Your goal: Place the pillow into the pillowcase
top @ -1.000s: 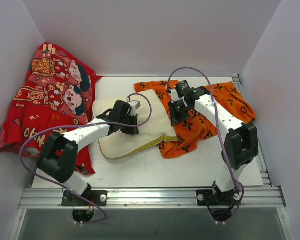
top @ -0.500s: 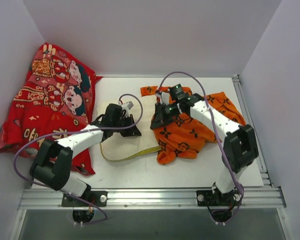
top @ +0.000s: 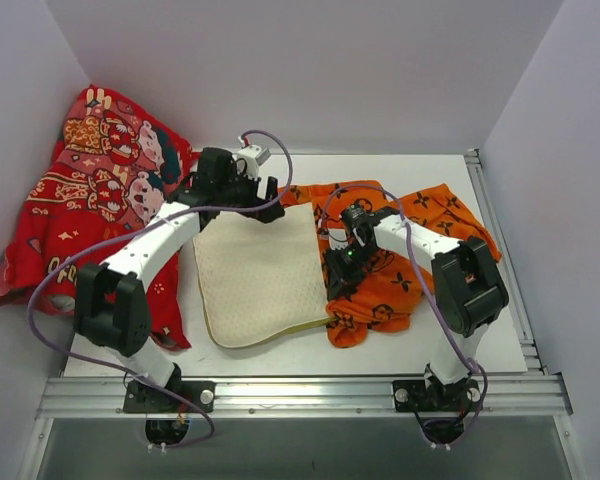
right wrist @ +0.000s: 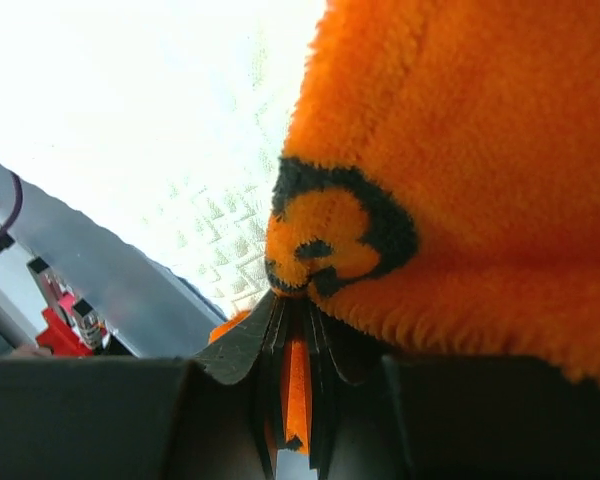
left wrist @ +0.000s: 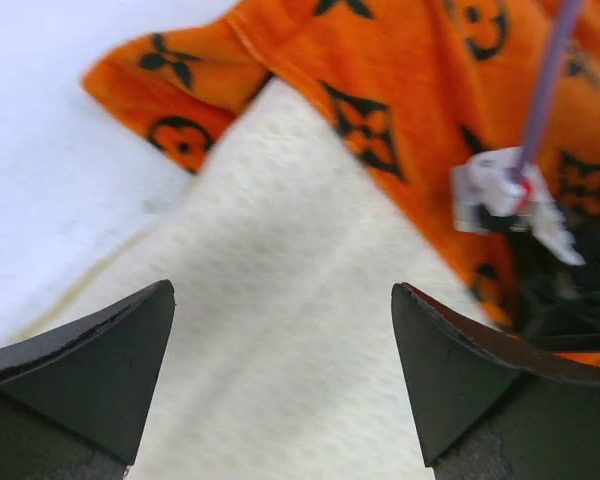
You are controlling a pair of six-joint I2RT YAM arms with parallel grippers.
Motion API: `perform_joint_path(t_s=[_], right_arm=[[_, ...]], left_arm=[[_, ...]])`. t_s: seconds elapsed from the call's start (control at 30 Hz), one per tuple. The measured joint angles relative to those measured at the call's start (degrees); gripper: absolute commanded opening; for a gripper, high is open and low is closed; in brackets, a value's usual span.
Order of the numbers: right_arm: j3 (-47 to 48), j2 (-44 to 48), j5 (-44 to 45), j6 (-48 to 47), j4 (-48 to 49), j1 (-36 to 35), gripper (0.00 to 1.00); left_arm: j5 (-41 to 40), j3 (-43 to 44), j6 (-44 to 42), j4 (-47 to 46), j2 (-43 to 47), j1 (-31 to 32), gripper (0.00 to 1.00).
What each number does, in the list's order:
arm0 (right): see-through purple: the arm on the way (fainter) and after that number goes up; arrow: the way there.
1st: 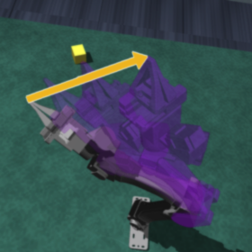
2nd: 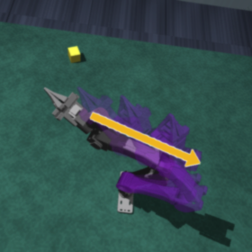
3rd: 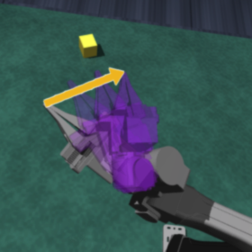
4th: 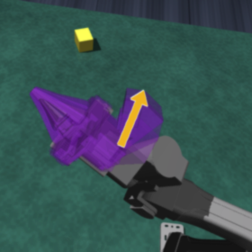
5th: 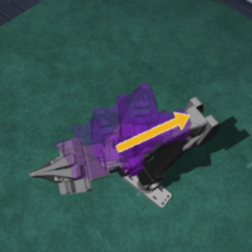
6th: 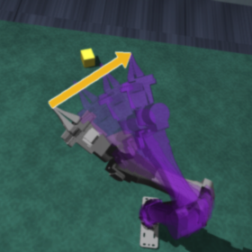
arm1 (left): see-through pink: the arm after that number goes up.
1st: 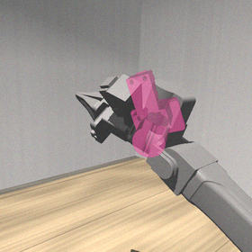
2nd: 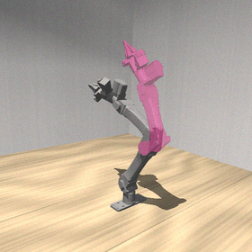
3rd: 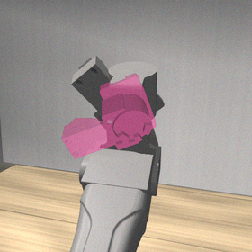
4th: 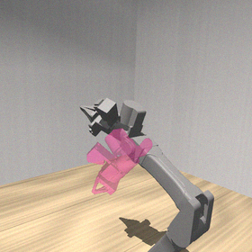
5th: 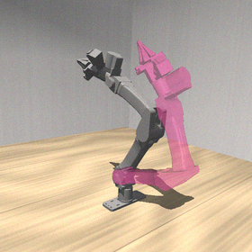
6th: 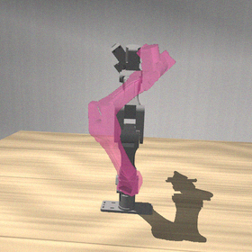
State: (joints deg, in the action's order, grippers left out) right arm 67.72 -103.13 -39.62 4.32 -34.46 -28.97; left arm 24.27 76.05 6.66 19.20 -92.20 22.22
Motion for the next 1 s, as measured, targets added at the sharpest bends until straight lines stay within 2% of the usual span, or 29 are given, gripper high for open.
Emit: perform_joint_path(t_s=[0.1, 0.13, 0.17, 0.2, 0.3, 0.37, 0.43, 0.47, 0.5, 0.53, 0.6, 0.63, 0.8, 1.0], right_arm=[[-0.3, 0.5, -0.3, -1.5, -2.2, -0.3, 0.17], [-0.3, 0.8, -0.5, -2.3, -3.4, -0.5, 0.3], [0.0, 1.0, -0.8, -2.8, -4.6, -0.6, 0.38], [0.7, 1.4, -1.0, -3.3, -6.2, -0.7, 0.52], [6.0, 2.2, -1.3, -5.1, -10.9, 0.2, 0.65], [12.3, 2.6, -1.1, -6.0, -12.3, 2.4, 0.66], [19.5, 2.6, -0.4, -6.4, -12.4, 5.5, 0.69], [23.2, 2.5, 0.3, -6.5, -12.2, 7.2, 0.69], [26.8, 2.3, 1.5, -6.6, -11.8, 8.7, 0.69], [30.3, 1.9, 2.9, -6.6, -11.5, 9.9, 0.67], [37.6, -0.3, 5.7, -6.5, -10.6, 12.3, 0.66], [40.3, -1.7, 7.3, -6.3, -9.6, 12.9, 0.66], [49.9, -13.1, 12.3, -5.5, -5.9, 13.4, 0.69], [51.6, -26.2, 14.1, -4.3, -2.3, 12.4, 0.74]], left_arm=[[0.4, 5.0, -8.4, 2.1, -6.3, -3.0, 0.98], [0.8, 6.9, -11.6, 3.7, -9.3, -3.9, 0.97], [1.2, 8.0, -13.6, 5.1, -11.3, -4.4, 0.97], [1.9, 9.4, -16.5, 7.3, -14.2, -4.9, 0.97], [3.7, 10.1, -22.4, 12.5, -19.4, -5.3, 0.97], [5.3, 10.0, -25.5, 14.9, -21.4, -5.3, 0.97], [7.4, 10.0, -27.8, 15.6, -22.2, -5.2, 0.82], [8.5, 10.0, -28.7, 16.0, -22.2, -5.2, 0.71], [9.6, 10.0, -29.6, 16.1, -22.2, -5.2, 0.5], [10.8, 10.1, -30.5, 16.4, -22.2, -5.2, 0.4], [12.5, 10.2, -32.7, 16.9, -22.2, -5.0, 0.29], [13.0, 10.3, -33.9, 17.2, -22.2, -4.3, 0.19], [12.8, 10.4, -39.4, 17.1, -21.8, 0.1, 0.05], [12.8, 10.4, -42.8, 17.0, -21.4, 4.7, 0.01]])
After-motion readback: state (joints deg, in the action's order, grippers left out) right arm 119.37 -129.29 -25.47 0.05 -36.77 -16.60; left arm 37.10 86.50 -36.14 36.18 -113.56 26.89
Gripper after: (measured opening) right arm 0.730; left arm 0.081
